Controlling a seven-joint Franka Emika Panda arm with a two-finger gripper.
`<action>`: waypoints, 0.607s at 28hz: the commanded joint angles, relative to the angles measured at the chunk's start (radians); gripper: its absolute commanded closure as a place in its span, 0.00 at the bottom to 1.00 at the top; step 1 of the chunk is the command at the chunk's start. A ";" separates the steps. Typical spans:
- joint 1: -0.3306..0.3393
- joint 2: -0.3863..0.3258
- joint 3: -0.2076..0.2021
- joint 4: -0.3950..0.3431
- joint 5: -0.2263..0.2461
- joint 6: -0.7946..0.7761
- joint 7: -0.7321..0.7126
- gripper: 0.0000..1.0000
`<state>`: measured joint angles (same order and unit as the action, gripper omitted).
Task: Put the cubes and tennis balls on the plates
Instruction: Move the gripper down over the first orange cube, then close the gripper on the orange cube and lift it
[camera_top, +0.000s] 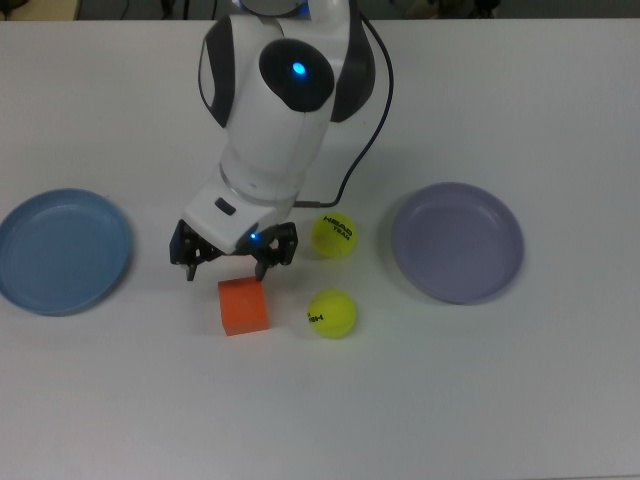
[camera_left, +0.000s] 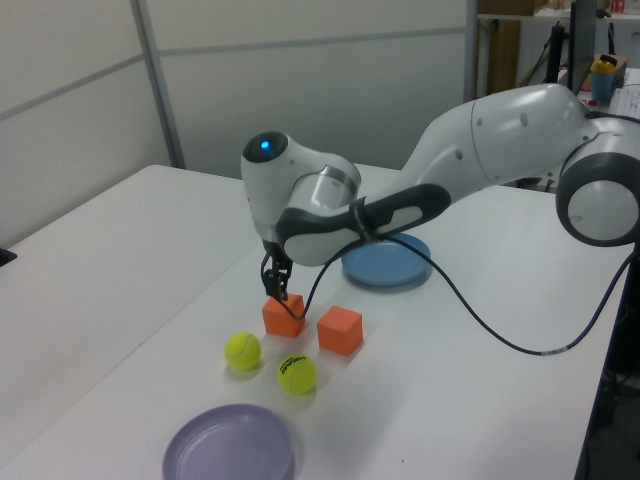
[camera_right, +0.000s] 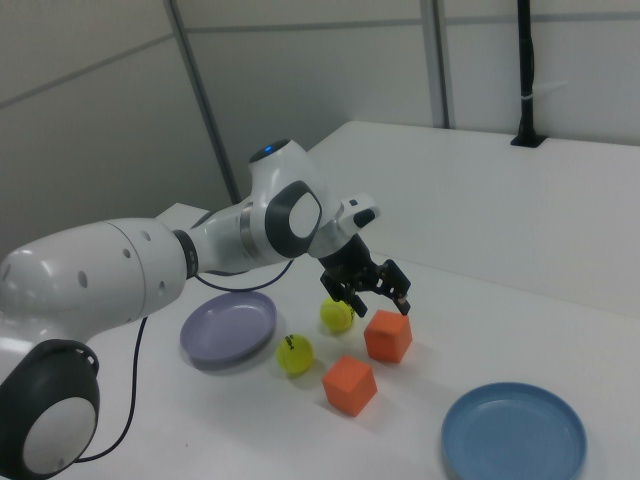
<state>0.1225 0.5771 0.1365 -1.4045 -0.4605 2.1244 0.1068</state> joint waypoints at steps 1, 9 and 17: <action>0.023 0.032 -0.008 0.005 -0.033 0.064 0.024 0.02; 0.037 0.067 -0.008 0.005 -0.069 0.075 0.028 0.01; 0.055 0.087 -0.012 0.004 -0.099 0.075 0.048 0.20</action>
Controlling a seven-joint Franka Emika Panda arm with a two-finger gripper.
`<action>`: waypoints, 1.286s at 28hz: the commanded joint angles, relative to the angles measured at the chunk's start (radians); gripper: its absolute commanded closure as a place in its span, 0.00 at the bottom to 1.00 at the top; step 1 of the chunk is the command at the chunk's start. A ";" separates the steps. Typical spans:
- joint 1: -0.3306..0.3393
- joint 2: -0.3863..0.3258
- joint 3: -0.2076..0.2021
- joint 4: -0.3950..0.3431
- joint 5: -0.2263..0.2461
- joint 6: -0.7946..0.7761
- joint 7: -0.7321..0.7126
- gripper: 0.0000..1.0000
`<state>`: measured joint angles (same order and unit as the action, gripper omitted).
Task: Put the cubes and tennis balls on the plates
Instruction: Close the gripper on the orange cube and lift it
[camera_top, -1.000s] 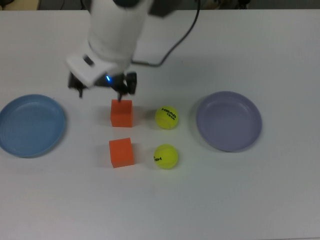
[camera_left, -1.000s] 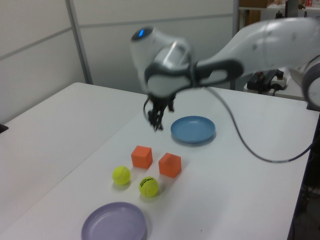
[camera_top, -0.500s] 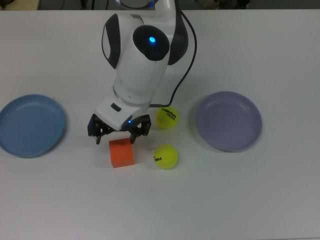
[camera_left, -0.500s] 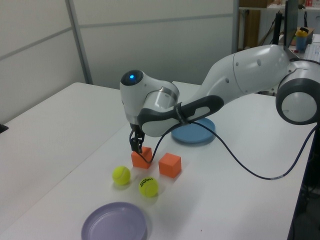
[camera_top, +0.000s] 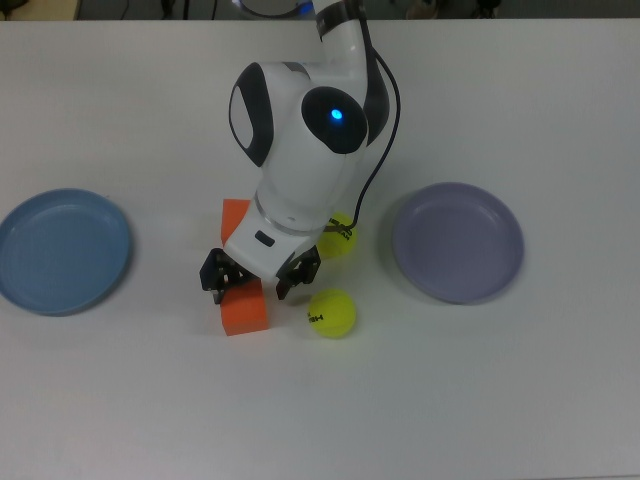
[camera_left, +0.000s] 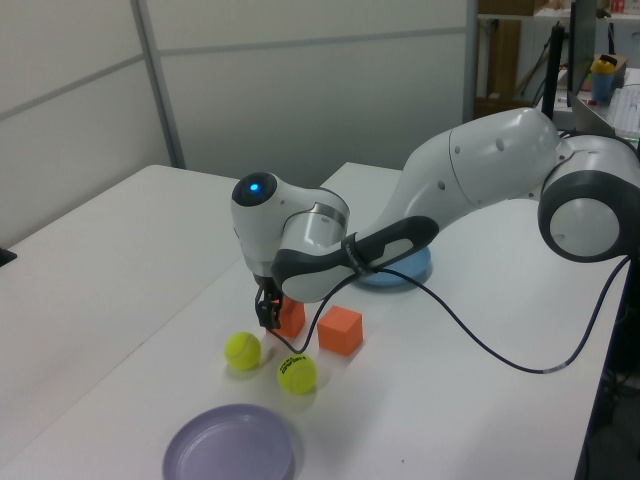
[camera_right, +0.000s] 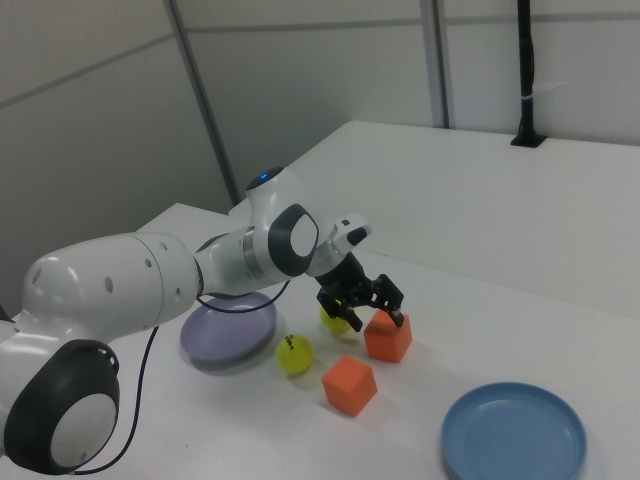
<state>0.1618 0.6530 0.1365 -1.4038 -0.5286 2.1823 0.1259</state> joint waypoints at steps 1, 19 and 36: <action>0.018 0.014 -0.012 0.003 -0.033 0.017 0.029 0.29; 0.010 0.019 -0.012 0.003 -0.062 0.016 0.023 1.00; -0.047 -0.048 -0.067 0.016 -0.033 0.013 0.006 1.00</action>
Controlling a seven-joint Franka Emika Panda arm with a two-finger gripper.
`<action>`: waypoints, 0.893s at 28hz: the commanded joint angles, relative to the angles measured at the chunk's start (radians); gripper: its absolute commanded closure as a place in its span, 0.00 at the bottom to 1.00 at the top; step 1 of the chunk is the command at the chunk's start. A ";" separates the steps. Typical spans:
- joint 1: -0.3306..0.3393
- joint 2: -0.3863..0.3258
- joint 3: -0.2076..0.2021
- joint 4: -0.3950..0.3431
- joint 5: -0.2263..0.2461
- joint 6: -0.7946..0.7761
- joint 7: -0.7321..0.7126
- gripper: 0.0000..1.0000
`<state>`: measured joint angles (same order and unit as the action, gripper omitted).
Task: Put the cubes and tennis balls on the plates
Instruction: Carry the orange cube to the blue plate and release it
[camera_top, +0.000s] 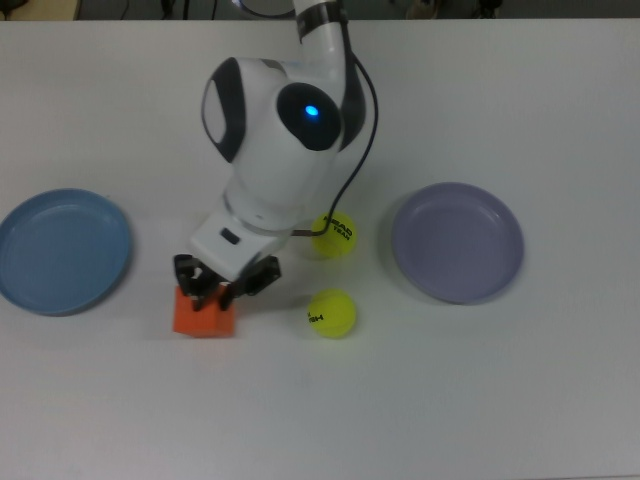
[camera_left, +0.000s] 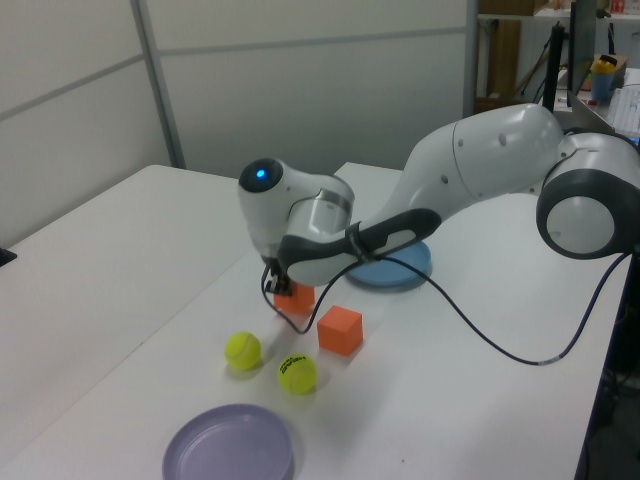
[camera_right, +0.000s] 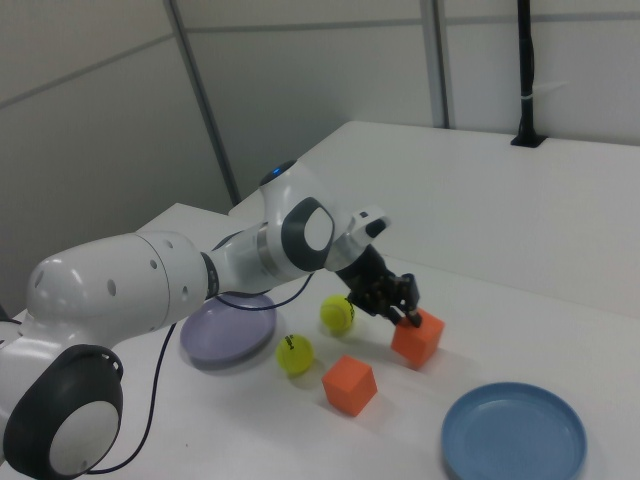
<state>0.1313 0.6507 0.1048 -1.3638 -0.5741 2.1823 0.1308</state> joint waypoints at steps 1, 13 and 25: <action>-0.022 -0.048 -0.037 -0.024 0.016 0.011 -0.005 1.00; -0.074 -0.118 -0.088 -0.028 0.088 0.005 -0.050 1.00; -0.110 -0.088 -0.197 -0.055 0.085 0.005 -0.076 1.00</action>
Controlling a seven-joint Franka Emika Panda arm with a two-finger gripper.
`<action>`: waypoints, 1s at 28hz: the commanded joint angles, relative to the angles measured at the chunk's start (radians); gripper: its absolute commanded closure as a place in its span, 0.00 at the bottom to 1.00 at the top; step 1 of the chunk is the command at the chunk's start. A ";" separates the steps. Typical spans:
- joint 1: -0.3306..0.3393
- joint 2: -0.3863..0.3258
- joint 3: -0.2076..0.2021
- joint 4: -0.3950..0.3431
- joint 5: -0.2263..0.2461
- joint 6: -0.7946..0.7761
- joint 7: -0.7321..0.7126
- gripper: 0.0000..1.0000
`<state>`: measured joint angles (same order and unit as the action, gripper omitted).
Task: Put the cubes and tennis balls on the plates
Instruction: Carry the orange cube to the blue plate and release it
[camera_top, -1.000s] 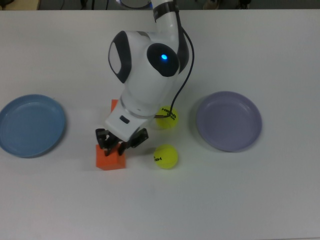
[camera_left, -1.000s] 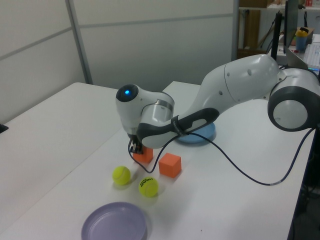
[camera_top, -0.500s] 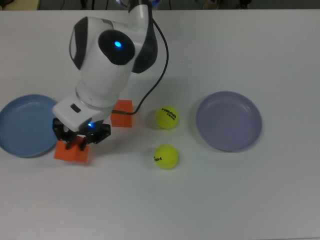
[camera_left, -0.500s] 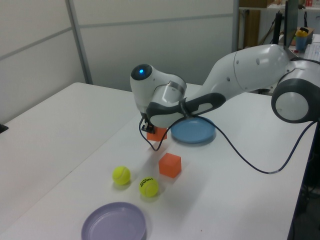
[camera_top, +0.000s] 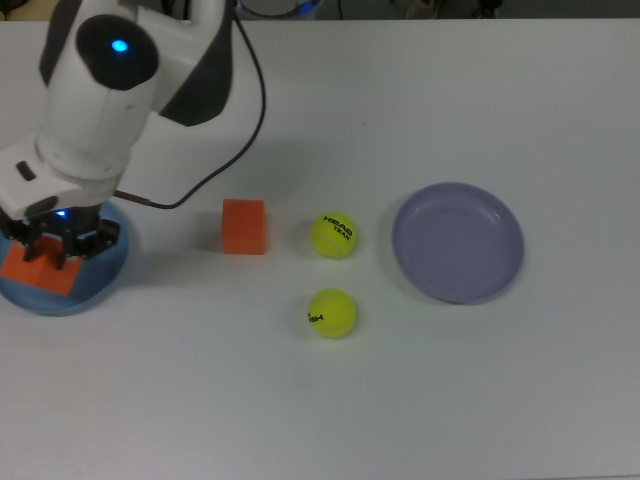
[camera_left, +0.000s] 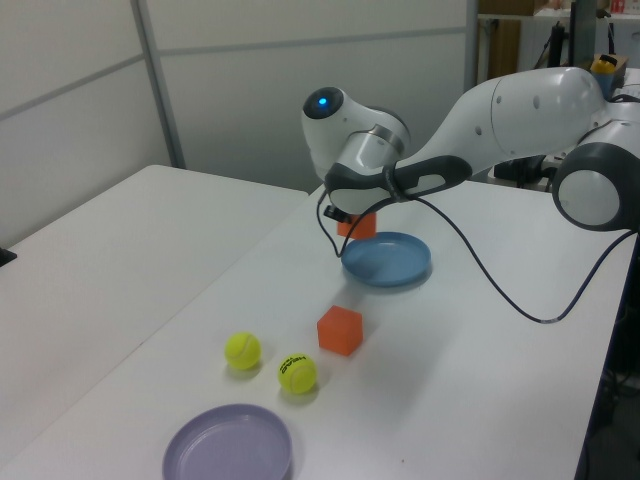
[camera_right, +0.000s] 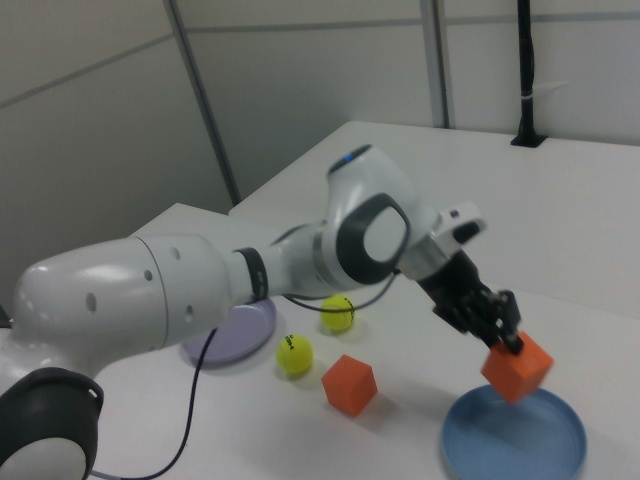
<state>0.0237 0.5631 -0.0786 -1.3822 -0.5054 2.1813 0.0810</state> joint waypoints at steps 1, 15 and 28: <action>-0.002 0.000 -0.013 -0.040 0.015 0.006 -0.026 1.00; 0.005 -0.003 -0.035 -0.037 0.034 0.006 -0.079 0.00; 0.076 -0.077 0.106 -0.034 0.054 -0.331 -0.109 0.00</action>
<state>0.0639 0.5201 -0.0354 -1.3952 -0.4605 1.9890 -0.0020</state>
